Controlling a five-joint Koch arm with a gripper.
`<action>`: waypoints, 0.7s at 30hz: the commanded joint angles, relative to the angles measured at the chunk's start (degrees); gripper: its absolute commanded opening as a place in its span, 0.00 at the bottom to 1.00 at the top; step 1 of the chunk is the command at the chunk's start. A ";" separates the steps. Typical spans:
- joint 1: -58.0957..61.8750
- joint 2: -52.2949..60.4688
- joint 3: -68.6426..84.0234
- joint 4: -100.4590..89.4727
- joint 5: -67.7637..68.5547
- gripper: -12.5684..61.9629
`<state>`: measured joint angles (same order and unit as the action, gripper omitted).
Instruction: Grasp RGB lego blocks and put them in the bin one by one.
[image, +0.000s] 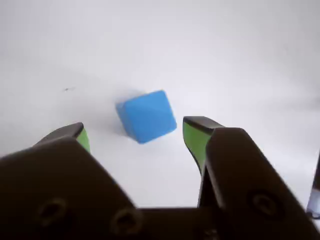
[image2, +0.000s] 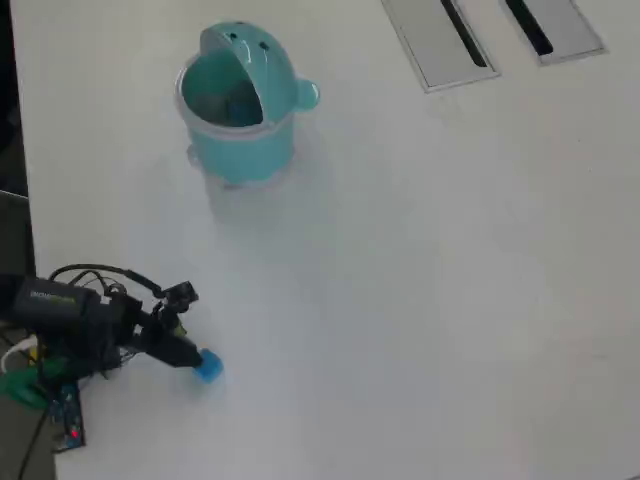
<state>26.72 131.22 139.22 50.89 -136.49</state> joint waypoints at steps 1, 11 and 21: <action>1.32 3.25 -0.70 0.53 -2.37 0.65; 0.79 -3.96 3.16 -8.79 -2.37 0.65; 3.16 -15.56 2.20 -18.46 -2.55 0.65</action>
<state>29.18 117.25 143.61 34.28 -138.87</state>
